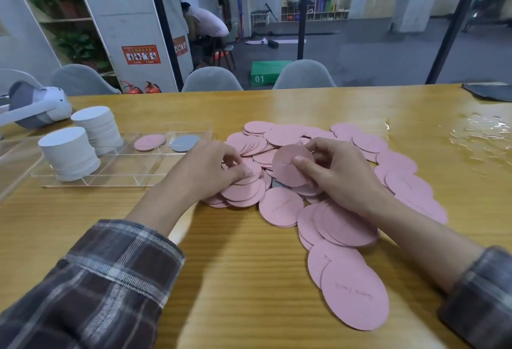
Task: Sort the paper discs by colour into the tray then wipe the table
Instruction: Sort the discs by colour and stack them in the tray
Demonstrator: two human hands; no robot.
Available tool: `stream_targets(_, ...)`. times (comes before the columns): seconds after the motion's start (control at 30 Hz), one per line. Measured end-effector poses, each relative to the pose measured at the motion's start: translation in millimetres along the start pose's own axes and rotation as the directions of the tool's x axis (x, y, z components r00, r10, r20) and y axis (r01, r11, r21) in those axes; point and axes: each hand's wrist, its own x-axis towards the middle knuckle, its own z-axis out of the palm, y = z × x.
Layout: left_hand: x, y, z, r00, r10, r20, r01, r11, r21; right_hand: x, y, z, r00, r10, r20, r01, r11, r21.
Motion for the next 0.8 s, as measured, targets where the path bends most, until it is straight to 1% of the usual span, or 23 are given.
stream_targets(0.13, 2, -1, 1, 0.999, -0.036, -0.007, 0.036, 0.999, -0.031, -1, -2, -1, 0.999, 0.044, 0.03, -0.046, 0.998, 0.05)
stream_targets(0.2, 2, -1, 0, 0.999, -0.01, -0.043, 0.007, 0.998, -0.064, 0, -1, -1, 0.998, 0.06, 0.028, -0.061, 0.997, 0.041)
stream_targets(0.23, 3, 0, -2, 0.998, 0.002, -0.068, -0.009, 0.994, -0.107, 0, 0, -1, 0.998, 0.064, 0.022, -0.065, 0.997, 0.028)
stream_targets(0.3, 3, 3, -9, 0.997, -0.003, -0.082, -0.021, 0.956, -0.293, 1, 1, -1, 0.997, 0.069, 0.019, -0.07, 0.997, 0.017)
stream_targets(0.37, 1, 5, -16, 0.999, 0.001, -0.041, -0.022, 0.852, -0.522, 0, 0, -1, 0.997, 0.079, 0.022, -0.08, 0.996, 0.028)
stream_targets(0.4, 0, 6, -18, 1.0, 0.008, -0.018, -0.017, 0.802, -0.596, 0, -1, -1, 0.996, 0.09, 0.027, -0.091, 0.995, 0.046)
stream_targets(0.47, -3, 11, -17, 1.0, 0.021, 0.016, -0.004, 0.733, -0.68, -1, -3, 0, 0.992, 0.111, 0.054, -0.116, 0.989, 0.095)
stream_targets(0.57, -4, 19, -5, 1.0, 0.021, 0.019, 0.0, 0.683, -0.73, 0, -7, 1, 0.983, 0.133, 0.128, -0.153, 0.975, 0.158)
stream_targets(0.7, -4, 25, 9, 0.999, -0.004, -0.038, -0.024, 0.716, -0.698, -1, -10, 2, 0.964, 0.14, 0.226, -0.201, 0.94, 0.276)
stream_targets(0.8, -5, 30, 12, 0.999, -0.007, -0.051, -0.029, 0.738, -0.674, -2, -9, 5, 0.965, 0.104, 0.239, -0.171, 0.946, 0.275)
